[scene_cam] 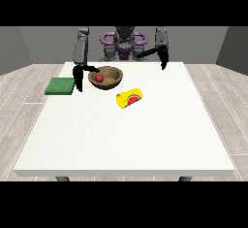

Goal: Pick the cup and pour the ball into the bowl, then pick the bowl and place it on the pad

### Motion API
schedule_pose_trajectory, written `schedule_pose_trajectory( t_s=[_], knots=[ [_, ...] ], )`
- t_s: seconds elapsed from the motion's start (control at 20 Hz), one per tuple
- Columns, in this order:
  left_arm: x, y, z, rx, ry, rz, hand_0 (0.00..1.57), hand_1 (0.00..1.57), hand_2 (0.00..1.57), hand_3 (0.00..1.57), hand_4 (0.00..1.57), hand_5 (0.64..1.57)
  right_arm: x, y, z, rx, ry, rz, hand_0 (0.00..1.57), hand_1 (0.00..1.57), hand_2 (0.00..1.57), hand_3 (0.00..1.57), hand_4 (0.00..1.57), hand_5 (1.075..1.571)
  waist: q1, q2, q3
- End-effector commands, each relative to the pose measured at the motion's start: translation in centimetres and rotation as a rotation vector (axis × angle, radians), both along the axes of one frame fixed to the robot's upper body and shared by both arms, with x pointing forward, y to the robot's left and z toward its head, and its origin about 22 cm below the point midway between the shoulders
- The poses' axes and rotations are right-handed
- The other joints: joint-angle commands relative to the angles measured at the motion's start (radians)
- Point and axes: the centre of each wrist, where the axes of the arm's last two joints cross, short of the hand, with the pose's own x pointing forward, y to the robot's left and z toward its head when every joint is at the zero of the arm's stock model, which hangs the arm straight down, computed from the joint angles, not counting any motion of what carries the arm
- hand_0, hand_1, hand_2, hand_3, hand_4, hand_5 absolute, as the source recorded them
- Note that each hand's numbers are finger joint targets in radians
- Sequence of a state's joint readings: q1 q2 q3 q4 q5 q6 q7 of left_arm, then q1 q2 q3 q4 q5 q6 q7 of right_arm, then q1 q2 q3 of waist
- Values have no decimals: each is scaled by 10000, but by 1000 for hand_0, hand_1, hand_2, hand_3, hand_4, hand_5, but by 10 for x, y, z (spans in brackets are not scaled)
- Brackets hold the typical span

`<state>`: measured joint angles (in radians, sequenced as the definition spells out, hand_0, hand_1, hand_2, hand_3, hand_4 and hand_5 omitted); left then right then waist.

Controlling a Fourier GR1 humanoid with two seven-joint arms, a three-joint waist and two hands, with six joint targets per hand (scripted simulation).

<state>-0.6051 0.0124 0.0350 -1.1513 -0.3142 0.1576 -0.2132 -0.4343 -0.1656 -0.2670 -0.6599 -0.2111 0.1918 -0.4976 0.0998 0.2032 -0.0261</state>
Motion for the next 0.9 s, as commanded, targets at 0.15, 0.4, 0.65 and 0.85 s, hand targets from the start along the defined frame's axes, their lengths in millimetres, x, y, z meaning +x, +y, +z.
schedule_pose_trajectory(
  t_s=[0.15, 0.4, 0.65, 0.85],
  knots=[
    [-2, -7, 4, 177, 126, -147, 0, 0, 0, 0, 0, 1561, 11, 23, -2, 660, 909, -91, 0, 0, 0, 0, 242, 1532, 359, 159, 265],
    [3, 44, -11, 33, 697, 413, 0, 0, 0, 0, 0, 1564, 20, 40, 10, 553, 1201, 484, 0, 0, 0, 0, 362, 1546, -326, -611, 258],
    [-10, 15, -4, 4, 690, -222, 0, 0, 0, 0, 0, 1564, 1, 56, -22, 880, 1360, -7, 0, 0, 0, 0, 366, 1547, 308, -415, 269],
    [-1, 21, 6, 107, 231, -167, 0, 0, 0, 0, 0, 1567, 9, 41, -12, -945, 3067, -691, 1570, 1570, 1571, 823, 656, 1570, 374, -81, 253]
  ],
)
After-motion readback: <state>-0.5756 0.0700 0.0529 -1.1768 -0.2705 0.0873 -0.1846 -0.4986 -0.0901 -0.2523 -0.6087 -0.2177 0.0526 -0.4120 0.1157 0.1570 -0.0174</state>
